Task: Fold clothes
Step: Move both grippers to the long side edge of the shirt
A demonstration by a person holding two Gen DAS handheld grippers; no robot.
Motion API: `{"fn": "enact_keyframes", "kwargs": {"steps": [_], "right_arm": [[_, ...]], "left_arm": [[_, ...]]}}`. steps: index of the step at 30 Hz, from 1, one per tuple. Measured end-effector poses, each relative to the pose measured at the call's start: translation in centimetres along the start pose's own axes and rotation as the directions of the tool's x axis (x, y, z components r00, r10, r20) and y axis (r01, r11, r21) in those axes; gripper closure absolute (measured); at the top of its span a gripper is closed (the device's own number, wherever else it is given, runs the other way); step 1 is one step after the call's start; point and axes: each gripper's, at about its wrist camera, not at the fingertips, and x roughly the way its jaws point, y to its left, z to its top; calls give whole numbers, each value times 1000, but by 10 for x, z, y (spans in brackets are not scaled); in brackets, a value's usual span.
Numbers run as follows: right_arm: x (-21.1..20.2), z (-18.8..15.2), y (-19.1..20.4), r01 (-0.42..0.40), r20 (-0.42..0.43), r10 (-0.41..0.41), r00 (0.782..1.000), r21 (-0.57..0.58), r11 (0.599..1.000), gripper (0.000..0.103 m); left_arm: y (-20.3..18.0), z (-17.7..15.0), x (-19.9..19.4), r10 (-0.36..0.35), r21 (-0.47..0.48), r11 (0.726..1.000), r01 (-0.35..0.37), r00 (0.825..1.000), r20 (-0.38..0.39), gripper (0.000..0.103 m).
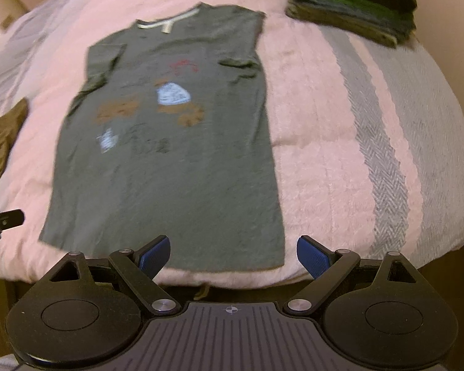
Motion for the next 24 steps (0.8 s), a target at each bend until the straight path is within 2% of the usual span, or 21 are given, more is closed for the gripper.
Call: {"fn": "enact_keyframes", "kwargs": {"steps": [5,10,17,24], "right_arm": [[28,34,-9,28,-26,-27,999,47,999,12],[51,53,-15,4,-20,-2,1000,75,997,12],[85,40,-41,-56,-25,59,998,112,992,12],[117,0,-90,-184,6,187,982,214,959,12]], "left_arm": [[18,36,33,-12,24,1000,12,1000,-23,39],[46,53,64,-33,10,999,33,999,-27,39],[84,29,101,-61,-24,998,60,997,-44,40],[136,-20,132,-141,-172,975,138,990,-8,40]]}}
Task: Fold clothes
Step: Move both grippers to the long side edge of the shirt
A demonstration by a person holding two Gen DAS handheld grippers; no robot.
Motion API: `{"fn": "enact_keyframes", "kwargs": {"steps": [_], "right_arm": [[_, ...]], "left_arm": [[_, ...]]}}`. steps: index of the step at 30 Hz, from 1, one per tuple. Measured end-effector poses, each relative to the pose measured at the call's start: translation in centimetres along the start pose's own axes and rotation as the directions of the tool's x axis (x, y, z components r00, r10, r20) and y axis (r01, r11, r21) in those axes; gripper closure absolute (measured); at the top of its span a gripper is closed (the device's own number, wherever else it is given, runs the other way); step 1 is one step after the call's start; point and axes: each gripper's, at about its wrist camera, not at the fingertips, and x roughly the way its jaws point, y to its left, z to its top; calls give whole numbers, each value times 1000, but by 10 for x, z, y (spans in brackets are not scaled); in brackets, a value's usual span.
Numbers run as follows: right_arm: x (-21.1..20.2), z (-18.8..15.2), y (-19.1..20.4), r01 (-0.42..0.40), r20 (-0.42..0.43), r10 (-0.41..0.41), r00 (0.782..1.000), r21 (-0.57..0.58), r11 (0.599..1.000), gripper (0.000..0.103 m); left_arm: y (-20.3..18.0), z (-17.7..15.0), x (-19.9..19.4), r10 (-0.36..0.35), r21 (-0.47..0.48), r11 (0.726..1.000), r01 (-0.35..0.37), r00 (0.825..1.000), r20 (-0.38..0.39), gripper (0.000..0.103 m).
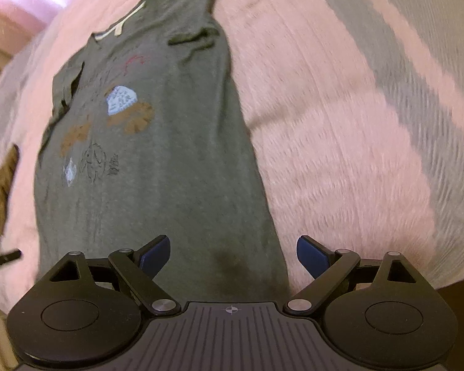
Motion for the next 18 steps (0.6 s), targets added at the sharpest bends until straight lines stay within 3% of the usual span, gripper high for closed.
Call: {"fn": "enact_keyframes", "kwargs": {"steps": [5,9,13,18], "right_arm": [[12,-13,-43,-145,31,143,989,68,987,12],[24,-18,-71,-308,59,303,951,129,943,12],[37,-21,-87,-438,78,431,899,160,885,12],[58,-9,-93,-534,97,525,845,148,832,12]], "left_arm": [[36,-21,23,-69,-83,994,72,997,39,40],[62,-33,48,-191,-180,964,197,980,49,41],[78,-41,62,-290,-221,926,305,952,98,42],[94,-24,84,-426,-246,853,460,887,178,42]]}}
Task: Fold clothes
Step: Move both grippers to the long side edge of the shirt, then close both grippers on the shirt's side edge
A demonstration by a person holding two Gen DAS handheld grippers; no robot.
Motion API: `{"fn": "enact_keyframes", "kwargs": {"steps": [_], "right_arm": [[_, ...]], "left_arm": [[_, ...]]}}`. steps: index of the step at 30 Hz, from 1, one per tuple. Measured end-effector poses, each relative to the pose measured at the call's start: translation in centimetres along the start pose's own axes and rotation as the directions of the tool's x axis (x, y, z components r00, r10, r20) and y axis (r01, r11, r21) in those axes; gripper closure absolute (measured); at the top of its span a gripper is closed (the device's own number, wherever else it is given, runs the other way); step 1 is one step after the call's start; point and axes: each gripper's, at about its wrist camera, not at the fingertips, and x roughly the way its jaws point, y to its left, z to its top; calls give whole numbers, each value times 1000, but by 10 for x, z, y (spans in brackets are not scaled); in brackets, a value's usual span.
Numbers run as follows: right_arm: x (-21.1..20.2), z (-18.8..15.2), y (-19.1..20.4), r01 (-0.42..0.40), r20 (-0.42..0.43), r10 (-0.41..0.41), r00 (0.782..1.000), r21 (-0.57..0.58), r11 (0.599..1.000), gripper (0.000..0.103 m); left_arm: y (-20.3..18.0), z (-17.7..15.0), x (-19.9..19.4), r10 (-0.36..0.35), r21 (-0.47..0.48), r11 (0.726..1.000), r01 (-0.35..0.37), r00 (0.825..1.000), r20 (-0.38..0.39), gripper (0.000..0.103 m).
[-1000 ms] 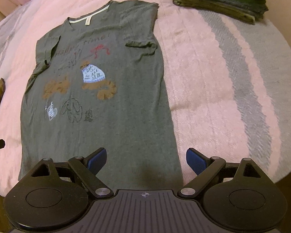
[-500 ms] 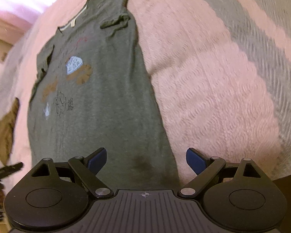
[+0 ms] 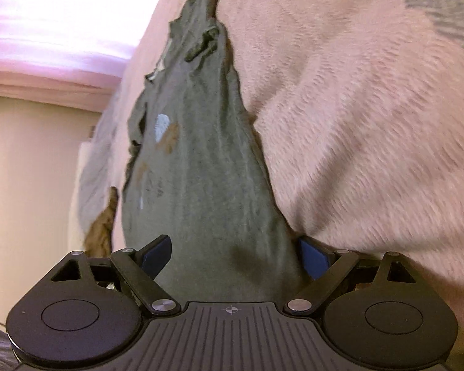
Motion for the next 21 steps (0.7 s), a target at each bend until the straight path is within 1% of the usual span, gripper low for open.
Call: {"fn": "enact_keyframes", "kwargs": {"steps": [3,5,6,7,8,9,10,11,13,16,19,21], "right_arm": [[9,11,-5,-71,1,71,997,-16,997,12],[12,13,-6,-93,-13,93,996,-32,995,12],[13,13,-6,-100,-23,99,995,-41,994,17],[12,10,-8,-101,-24,100,995,-50,994,23],[9,5,-10,-98,-17,97,995,-58,993,35],[6,0,-12,-95,-10,95,995,-66,993,44],[2,-5,-14,-92,-3,92,996,-73,993,46],[-1,-10,-17,-88,3,89,996,-81,993,50],[-7,-27,-18,-95,25,98,995,-101,990,51],[-13,-53,-15,-104,55,109,993,-88,991,51],[-10,-63,-18,-121,72,126,989,-65,991,51],[-7,-65,-23,-144,93,147,985,-33,989,51]], "left_arm": [[3,16,17,-81,42,996,80,997,6,42],[3,20,23,-116,82,990,116,993,-6,43],[3,20,25,-128,103,986,128,992,-11,44],[5,17,23,-137,118,983,138,990,-15,49],[8,12,20,-155,124,980,156,988,-17,54],[13,7,16,-172,123,977,173,985,-19,57],[18,0,12,-189,115,975,190,982,-20,63],[23,-8,6,-206,111,972,206,978,-16,65],[33,-23,-6,-239,102,966,239,971,-8,66],[46,-43,-19,-289,39,957,289,957,-2,66],[51,-47,-21,-305,37,952,304,952,8,66],[55,-45,-17,-308,15,951,308,951,12,70]]}}
